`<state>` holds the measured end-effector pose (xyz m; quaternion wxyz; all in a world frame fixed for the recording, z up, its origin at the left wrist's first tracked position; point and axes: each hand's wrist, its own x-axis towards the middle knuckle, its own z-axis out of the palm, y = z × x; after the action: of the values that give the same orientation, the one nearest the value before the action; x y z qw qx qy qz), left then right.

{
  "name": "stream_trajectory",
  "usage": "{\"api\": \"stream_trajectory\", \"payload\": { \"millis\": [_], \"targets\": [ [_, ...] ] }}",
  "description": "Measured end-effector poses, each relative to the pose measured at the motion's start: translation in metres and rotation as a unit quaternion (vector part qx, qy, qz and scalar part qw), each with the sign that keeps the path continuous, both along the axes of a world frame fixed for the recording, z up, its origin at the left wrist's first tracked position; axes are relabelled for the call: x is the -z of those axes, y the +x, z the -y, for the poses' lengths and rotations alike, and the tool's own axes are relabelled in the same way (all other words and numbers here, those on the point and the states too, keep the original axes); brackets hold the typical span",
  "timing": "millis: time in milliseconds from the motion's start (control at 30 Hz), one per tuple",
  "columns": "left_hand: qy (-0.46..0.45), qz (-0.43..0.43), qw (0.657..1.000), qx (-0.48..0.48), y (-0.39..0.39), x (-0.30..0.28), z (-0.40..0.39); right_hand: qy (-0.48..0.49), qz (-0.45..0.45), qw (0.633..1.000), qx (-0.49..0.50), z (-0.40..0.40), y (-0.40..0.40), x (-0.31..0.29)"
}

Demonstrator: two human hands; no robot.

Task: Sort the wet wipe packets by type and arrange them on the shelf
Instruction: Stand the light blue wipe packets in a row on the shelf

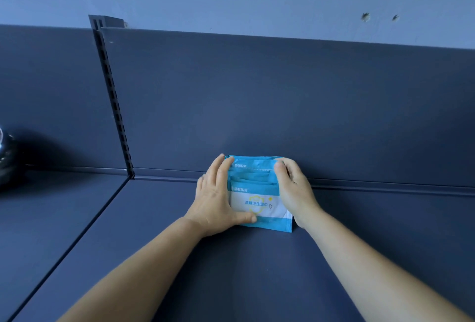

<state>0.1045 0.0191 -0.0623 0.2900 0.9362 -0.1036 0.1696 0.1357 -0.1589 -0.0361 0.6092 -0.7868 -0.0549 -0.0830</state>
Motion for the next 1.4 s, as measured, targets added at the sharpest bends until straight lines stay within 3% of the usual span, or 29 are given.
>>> {"api": "stream_trajectory", "payload": {
  "millis": [100, 200, 267, 333, 433, 567, 667, 867, 933, 1000, 1100, 1200, 1400],
  "targets": [
    [0.19, 0.065, 0.98, -0.011, -0.003, -0.017, 0.005, -0.057, -0.002, 0.998, 0.019, -0.001, 0.002, -0.001],
    [0.314, 0.047, 0.948, 0.017, 0.003, -0.034, 0.011, -0.12, -0.003, 0.991, 0.053, -0.002, 0.007, -0.001],
    [0.342, 0.002, 0.939, 0.018, 0.006, -0.041, 0.016, -0.22, 0.096, 0.967, 0.083, -0.001, 0.003, -0.002],
    [0.351, -0.014, 0.936, 0.011, 0.006, -0.045, 0.019, -0.367, 0.178, 0.912, 0.037, 0.0, -0.004, -0.002],
    [0.367, -0.019, 0.93, -0.014, 0.004, -0.046, 0.023, -0.502, 0.127, 0.855, -0.037, 0.001, -0.008, -0.001],
    [0.404, -0.022, 0.914, -0.015, -0.004, -0.041, 0.029, -0.531, 0.082, 0.843, -0.026, 0.001, -0.011, -0.003],
    [0.387, -0.053, 0.921, -0.004, -0.007, -0.038, 0.028, -0.55, 0.092, 0.829, -0.037, 0.003, -0.019, -0.004],
    [0.368, -0.036, 0.929, -0.018, -0.021, -0.032, 0.023, -0.584, 0.062, 0.802, -0.111, 0.008, -0.042, -0.005],
    [0.295, -0.07, 0.952, -0.036, -0.027, -0.028, 0.02, -0.571, 0.047, 0.812, -0.106, 0.008, -0.046, -0.004],
    [0.137, -0.122, 0.981, -0.062, -0.031, -0.026, 0.017, -0.537, 0.018, 0.839, -0.088, 0.004, -0.048, -0.002],
    [-0.063, -0.183, 0.98, -0.05, -0.032, -0.02, 0.014, -0.423, -0.067, 0.902, -0.052, -0.001, -0.046, 0.003],
    [-0.105, -0.179, 0.978, -0.03, -0.031, -0.015, 0.014, -0.363, -0.096, 0.925, -0.054, -0.003, -0.046, 0.006],
    [-0.099, -0.198, 0.975, 0.01, -0.03, -0.014, 0.009, -0.353, -0.073, 0.931, -0.054, 0.001, -0.045, 0.007]
  ]
}}
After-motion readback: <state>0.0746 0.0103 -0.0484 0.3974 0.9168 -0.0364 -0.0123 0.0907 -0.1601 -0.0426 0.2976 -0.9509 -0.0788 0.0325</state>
